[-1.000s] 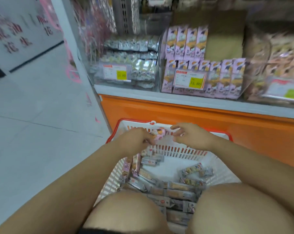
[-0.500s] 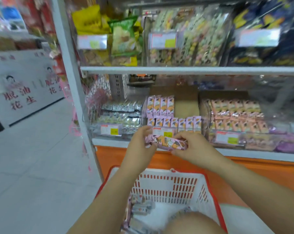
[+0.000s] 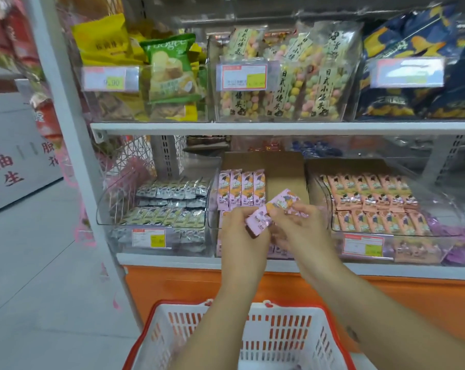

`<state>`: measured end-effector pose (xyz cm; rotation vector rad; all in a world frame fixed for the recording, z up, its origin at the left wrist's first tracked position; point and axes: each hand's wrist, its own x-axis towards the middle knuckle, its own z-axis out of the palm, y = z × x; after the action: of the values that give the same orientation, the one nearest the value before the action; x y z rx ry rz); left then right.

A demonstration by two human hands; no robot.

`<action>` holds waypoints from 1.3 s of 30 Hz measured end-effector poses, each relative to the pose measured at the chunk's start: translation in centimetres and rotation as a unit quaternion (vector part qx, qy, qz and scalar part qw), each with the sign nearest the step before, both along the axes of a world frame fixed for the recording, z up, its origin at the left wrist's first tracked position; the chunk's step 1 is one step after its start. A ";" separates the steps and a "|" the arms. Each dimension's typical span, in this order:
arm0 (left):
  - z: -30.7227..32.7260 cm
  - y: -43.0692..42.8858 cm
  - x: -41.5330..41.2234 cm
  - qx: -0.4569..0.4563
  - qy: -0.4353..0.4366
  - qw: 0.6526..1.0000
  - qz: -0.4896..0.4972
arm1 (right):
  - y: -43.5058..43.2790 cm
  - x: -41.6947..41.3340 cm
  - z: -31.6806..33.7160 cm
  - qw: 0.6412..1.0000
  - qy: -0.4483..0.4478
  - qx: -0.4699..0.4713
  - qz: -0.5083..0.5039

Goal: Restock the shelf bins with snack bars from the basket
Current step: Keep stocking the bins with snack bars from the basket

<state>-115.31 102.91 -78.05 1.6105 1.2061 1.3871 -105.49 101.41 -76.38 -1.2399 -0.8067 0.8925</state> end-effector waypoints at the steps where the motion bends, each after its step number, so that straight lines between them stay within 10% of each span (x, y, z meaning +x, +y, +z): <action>1: -0.2 0.5 0.2 0.007 0.007 1.000 -0.009 | 0.9 -0.2 -0.1 1.000 0.003 0.001 -0.006; 5: -1.5 1.9 -0.7 0.026 0.100 0.994 -0.036 | 4.4 0.8 0.0 1.000 0.011 -0.004 0.007; 13: -3.8 4.3 -5.0 0.022 0.323 0.942 0.085 | 12.8 5.2 -0.4 0.960 -0.256 -0.064 -0.096; 29: -5.2 4.5 -4.8 0.042 0.308 0.947 0.074 | 12.7 5.6 -1.1 0.856 -0.506 -0.104 -0.004; 39: -2.6 1.5 -7.7 0.113 0.373 0.919 -0.068 | 1.9 -0.4 -3.1 0.805 -0.552 0.152 0.159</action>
<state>-123.05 104.46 -80.70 2.4659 1.3271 0.8476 -105.93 103.33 -79.47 -1.2989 -2.0501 0.1678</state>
